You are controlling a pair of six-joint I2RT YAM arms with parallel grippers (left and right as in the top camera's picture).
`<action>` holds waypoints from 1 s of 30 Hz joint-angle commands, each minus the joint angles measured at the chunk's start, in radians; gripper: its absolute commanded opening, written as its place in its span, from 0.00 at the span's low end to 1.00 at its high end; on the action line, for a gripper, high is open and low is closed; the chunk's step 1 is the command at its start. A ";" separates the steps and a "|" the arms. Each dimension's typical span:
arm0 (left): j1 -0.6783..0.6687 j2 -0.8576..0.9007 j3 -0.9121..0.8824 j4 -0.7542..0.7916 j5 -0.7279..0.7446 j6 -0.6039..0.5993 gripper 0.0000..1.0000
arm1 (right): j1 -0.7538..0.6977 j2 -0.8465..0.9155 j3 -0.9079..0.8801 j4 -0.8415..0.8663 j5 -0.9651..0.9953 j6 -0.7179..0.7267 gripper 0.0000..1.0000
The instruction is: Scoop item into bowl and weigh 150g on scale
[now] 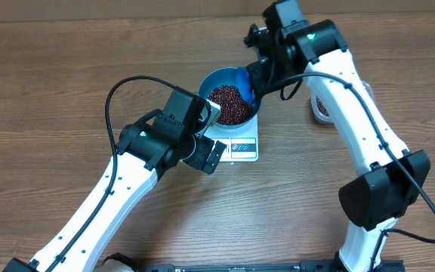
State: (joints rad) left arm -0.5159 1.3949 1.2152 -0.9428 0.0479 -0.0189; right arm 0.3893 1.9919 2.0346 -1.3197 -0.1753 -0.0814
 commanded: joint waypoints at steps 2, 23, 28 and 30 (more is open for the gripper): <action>0.007 -0.023 -0.008 0.005 -0.003 0.019 1.00 | 0.054 -0.049 0.035 0.005 0.139 0.006 0.04; 0.007 -0.023 -0.008 0.005 -0.003 0.019 0.99 | 0.138 -0.072 0.035 0.039 0.282 -0.021 0.04; 0.007 -0.023 -0.008 0.005 -0.003 0.019 1.00 | 0.148 -0.072 0.035 0.042 0.290 -0.017 0.04; 0.007 -0.023 -0.008 0.005 -0.003 0.019 1.00 | 0.147 -0.072 0.035 0.042 0.286 -0.011 0.04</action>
State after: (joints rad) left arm -0.5159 1.3949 1.2152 -0.9428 0.0483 -0.0189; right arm 0.5415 1.9678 2.0346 -1.2842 0.0864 -0.0971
